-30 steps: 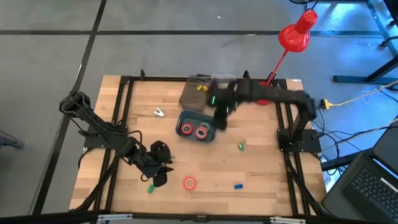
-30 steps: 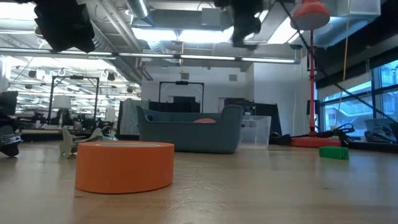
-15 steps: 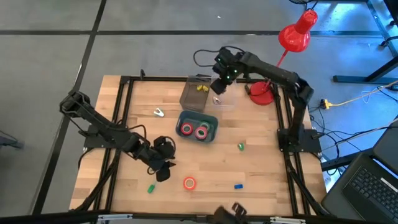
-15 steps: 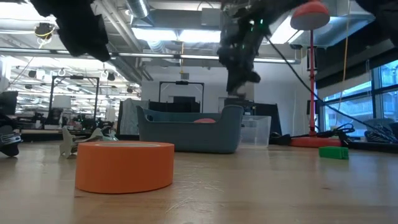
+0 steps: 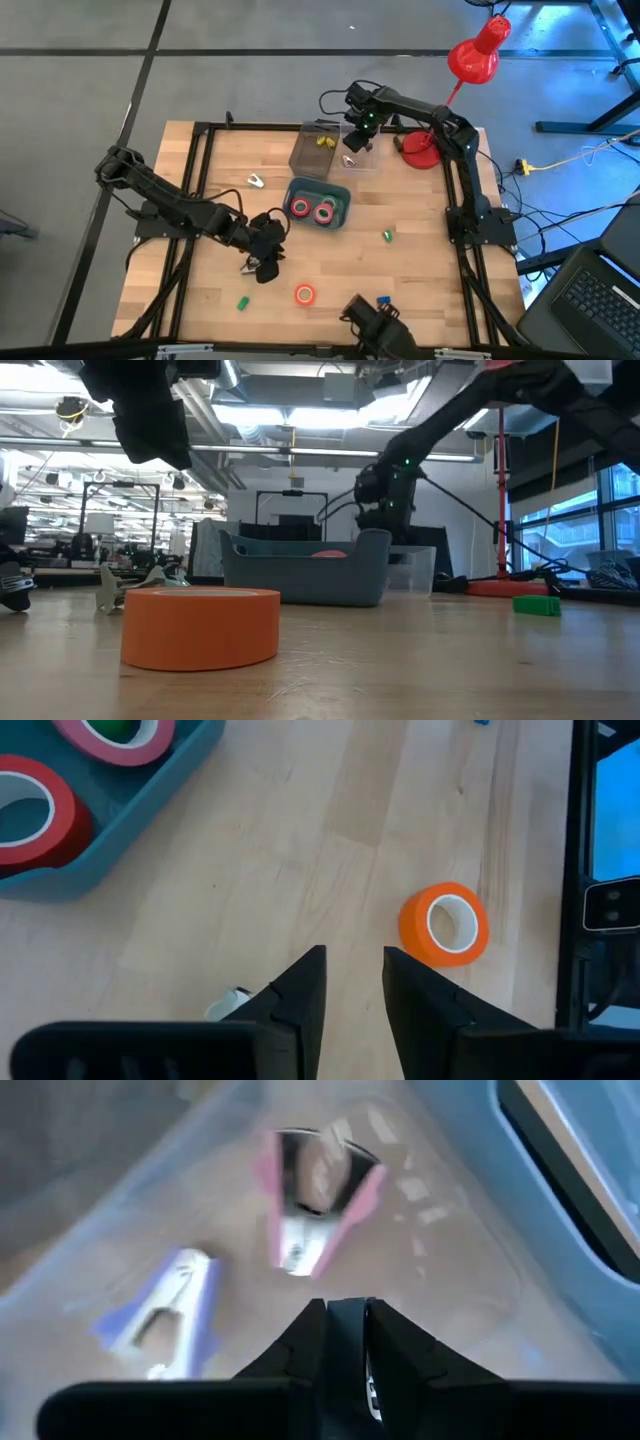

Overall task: Pick and place Stapler, Stapler remover, tape
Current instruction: Put the right black staple remover into the white bin, then put the bottom green stapler into the black bin

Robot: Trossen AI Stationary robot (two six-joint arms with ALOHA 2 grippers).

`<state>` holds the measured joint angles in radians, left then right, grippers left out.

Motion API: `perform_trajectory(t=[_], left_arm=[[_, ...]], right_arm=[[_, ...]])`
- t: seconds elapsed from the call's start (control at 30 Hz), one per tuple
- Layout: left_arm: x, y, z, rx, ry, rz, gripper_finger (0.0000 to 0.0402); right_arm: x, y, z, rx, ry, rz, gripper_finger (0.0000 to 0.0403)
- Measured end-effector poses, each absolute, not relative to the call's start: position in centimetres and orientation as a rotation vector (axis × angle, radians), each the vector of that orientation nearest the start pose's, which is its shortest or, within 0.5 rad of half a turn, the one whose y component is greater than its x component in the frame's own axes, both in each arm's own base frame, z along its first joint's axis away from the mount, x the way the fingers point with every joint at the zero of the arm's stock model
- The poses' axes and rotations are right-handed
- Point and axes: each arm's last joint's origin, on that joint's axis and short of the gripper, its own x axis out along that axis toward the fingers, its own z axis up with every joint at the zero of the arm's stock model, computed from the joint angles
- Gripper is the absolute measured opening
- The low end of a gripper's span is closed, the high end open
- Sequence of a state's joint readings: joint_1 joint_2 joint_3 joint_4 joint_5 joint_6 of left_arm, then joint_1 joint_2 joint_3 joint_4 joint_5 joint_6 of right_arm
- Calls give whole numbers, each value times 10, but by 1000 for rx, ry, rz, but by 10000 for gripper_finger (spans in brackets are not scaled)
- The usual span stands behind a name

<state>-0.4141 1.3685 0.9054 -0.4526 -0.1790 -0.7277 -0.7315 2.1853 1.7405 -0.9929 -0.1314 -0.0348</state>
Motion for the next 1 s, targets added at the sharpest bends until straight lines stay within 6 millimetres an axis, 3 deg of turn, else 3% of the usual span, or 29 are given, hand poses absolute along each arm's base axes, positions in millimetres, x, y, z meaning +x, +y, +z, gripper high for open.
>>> perform_trajectory(t=[0.3,0.63,0.73,0.83,1.0], left_arm=[[251,-104,230,-424,899,120,93],[251,-104,230,-425,899,120,93],[251,-104,230,-428,899,121,90],[251,-105,230,-435,910,105,87],[247,-104,227,-431,968,93,86]], right_arm=[[321,-297,155,602,1334,-485,57],[327,-303,174,621,1284,-526,246],[328,-303,193,606,1260,-541,268],[332,-295,233,536,1191,-563,271],[330,-248,301,447,1115,-509,255]])
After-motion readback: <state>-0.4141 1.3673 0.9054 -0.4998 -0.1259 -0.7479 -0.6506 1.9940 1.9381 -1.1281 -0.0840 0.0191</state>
